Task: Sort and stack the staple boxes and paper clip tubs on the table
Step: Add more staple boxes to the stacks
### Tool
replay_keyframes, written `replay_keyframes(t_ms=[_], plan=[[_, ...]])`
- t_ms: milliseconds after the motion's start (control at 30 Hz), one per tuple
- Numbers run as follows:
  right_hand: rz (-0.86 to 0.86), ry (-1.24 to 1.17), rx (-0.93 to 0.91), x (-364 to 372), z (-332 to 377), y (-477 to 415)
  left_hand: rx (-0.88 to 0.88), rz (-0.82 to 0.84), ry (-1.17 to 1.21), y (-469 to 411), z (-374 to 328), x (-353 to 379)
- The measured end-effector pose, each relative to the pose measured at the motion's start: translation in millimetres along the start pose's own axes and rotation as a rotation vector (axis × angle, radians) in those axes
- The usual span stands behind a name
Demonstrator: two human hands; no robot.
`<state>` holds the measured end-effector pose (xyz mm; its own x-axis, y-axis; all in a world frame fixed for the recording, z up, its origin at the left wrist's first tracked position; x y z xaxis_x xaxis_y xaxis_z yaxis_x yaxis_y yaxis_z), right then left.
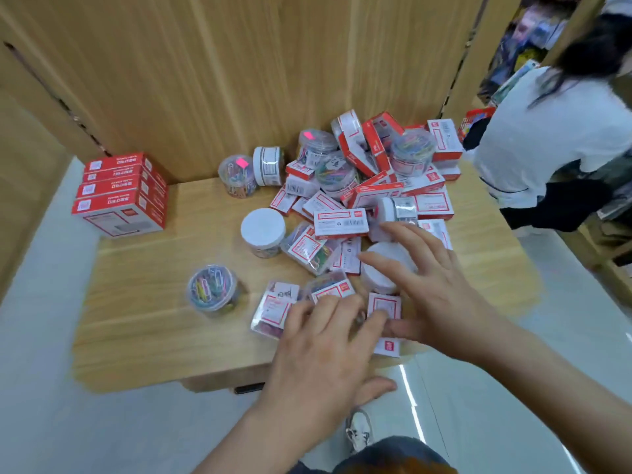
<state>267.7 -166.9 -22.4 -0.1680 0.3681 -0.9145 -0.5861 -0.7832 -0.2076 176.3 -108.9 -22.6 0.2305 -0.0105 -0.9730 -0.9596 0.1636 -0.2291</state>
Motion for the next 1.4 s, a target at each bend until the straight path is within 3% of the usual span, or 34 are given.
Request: replay_keyframes(t_ms=[100,167,267,333,367,467,533,700,867,1000,1133,1267,1400], plan=[[-0.045,-0.095,-0.07,0,3,3,-0.05,-0.068,-0.053,-4,-9,14],[-0.048,-0.321,-0.088,-7,2,7,-0.063,-0.194,-0.077,-2,-11,8],[-0.227,-0.617,0.077,-35,-35,12,-0.029,-0.272,-0.106,4,-17,4],[-0.341,-0.506,0.218,-47,-68,11,-0.034,-0.285,-0.091,7,-15,4],[-0.309,-0.446,0.266,-45,-78,8,-0.046,-0.291,-0.067,6,-12,3],[-0.031,-0.294,0.309,-17,-89,-2,-0.115,-0.338,0.145,1,0,-7],[0.02,-0.152,0.287,-12,-91,-6,-0.267,-0.396,0.406,-4,23,-20],[-0.139,-0.08,0.248,-24,-83,-9,-0.677,-0.538,0.889,-11,102,-31],[-0.246,-0.117,0.278,-30,-90,0,-0.791,-0.245,0.786,-47,130,-5],[-0.391,-0.274,0.436,-46,-108,10,-0.757,-0.026,0.612,-63,126,7],[-0.482,-0.775,0.655,-43,-138,23,-0.724,0.186,0.473,-72,119,13],[-0.613,-1.352,0.686,-45,-136,22,-0.631,0.284,0.358,-85,109,13],[-0.601,-1.508,0.568,-61,-111,5,-0.67,0.226,0.416,-89,111,9]])
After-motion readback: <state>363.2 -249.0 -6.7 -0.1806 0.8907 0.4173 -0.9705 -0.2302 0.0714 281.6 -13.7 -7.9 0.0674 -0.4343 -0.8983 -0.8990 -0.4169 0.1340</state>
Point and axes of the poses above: each hand's wrist, its own y-axis away from the middle knuckle, its own x-axis out of the palm, z = x × y, the point moved 10 cm from there along -y, towards the middle knuckle, and after that the axes turned 4 degrees about -y, right-handed, at the moved point
